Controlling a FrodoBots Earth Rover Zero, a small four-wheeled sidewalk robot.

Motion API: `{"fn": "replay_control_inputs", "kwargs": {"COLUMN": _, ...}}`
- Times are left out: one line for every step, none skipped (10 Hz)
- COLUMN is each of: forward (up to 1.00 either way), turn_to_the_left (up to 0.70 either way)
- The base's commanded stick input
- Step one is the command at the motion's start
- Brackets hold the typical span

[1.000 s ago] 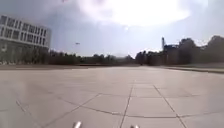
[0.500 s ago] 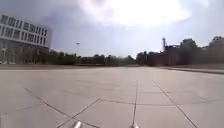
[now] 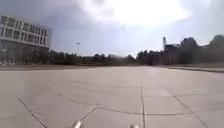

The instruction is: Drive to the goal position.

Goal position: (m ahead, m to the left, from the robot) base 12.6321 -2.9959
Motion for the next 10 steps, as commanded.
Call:
{"fn": "replay_control_inputs", "kwargs": {"forward": 0.7, "turn_to_the_left": -0.01}}
{"fn": "replay_control_inputs", "kwargs": {"forward": 0.7, "turn_to_the_left": -0.01}}
{"fn": "replay_control_inputs", "kwargs": {"forward": 0.7, "turn_to_the_left": -0.01}}
{"fn": "replay_control_inputs", "kwargs": {"forward": 0.7, "turn_to_the_left": -0.01}}
{"fn": "replay_control_inputs", "kwargs": {"forward": 0.7, "turn_to_the_left": -0.01}}
{"fn": "replay_control_inputs", "kwargs": {"forward": 0.7, "turn_to_the_left": -0.01}}
{"fn": "replay_control_inputs", "kwargs": {"forward": 0.7, "turn_to_the_left": -0.01}}
{"fn": "replay_control_inputs", "kwargs": {"forward": 0.7, "turn_to_the_left": -0.01}}
{"fn": "replay_control_inputs", "kwargs": {"forward": 0.7, "turn_to_the_left": -0.01}}
{"fn": "replay_control_inputs", "kwargs": {"forward": 0.7, "turn_to_the_left": -0.01}}
